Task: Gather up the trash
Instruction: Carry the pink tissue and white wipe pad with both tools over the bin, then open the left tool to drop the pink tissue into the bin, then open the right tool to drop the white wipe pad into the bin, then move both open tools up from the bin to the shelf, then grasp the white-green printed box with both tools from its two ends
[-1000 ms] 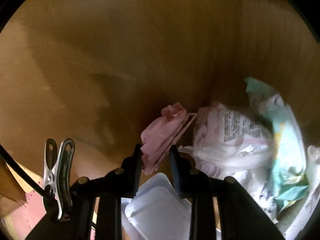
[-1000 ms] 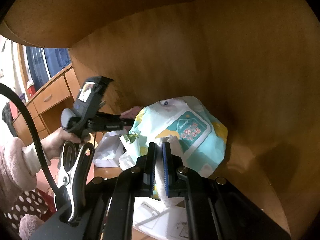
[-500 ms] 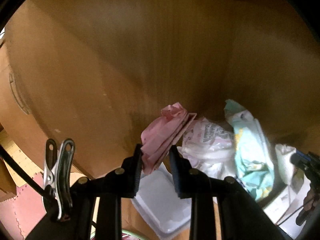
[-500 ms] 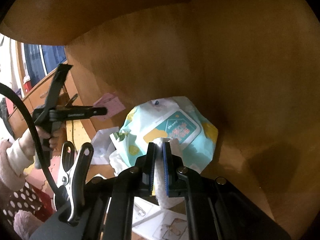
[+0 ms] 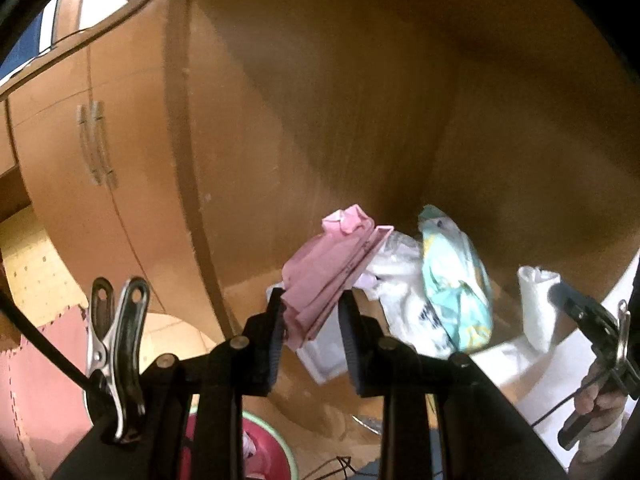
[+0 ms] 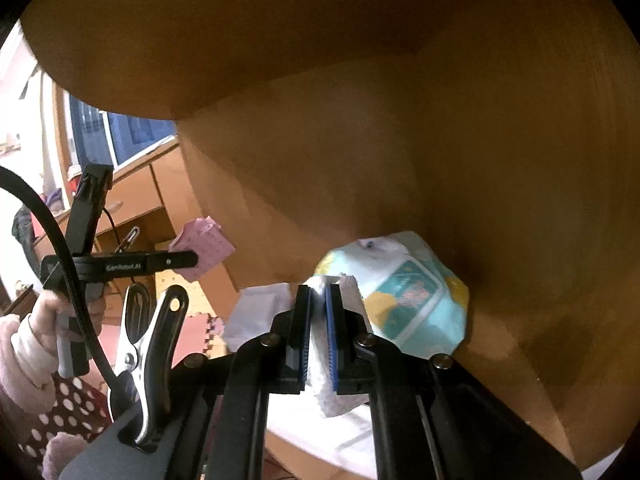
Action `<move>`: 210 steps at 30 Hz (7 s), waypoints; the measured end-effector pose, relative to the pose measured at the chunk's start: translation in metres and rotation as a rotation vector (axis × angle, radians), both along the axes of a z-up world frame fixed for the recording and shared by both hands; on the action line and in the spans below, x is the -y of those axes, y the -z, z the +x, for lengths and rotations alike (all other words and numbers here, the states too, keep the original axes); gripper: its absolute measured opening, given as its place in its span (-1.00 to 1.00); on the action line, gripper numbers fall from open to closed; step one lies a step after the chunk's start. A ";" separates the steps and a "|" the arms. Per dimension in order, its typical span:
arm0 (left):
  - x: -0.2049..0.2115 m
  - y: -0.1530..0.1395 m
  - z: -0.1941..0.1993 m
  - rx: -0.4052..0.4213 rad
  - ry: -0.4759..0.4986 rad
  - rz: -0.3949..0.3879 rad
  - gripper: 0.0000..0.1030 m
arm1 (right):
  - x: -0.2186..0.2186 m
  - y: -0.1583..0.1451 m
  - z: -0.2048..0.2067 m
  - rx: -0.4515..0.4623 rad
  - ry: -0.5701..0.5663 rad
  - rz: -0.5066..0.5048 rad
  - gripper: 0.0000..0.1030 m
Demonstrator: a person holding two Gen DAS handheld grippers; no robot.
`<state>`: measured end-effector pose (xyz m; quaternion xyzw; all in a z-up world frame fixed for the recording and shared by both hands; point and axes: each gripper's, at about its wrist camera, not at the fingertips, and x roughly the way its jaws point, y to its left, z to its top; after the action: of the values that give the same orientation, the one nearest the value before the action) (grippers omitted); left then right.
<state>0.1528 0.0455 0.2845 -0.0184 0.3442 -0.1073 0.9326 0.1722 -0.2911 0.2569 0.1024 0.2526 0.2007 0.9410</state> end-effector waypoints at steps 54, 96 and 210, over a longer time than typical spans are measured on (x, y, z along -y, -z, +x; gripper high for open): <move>-0.105 0.212 -0.125 -0.312 -0.358 0.010 -0.44 | -0.245 0.108 -0.041 -0.245 -0.360 -0.033 -0.84; -0.124 0.279 -0.110 -0.497 -0.448 -0.045 0.24 | -0.292 0.180 -0.003 -0.432 -0.327 -0.068 -0.67; 0.149 0.141 -0.010 -0.195 0.016 -0.393 0.73 | 0.072 0.083 -0.054 -0.222 0.484 0.111 0.18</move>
<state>0.1424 -0.1035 0.1439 -0.2072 0.4054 -0.1775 0.8725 0.1185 -0.3626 0.1743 0.2323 0.3109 -0.0291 0.9211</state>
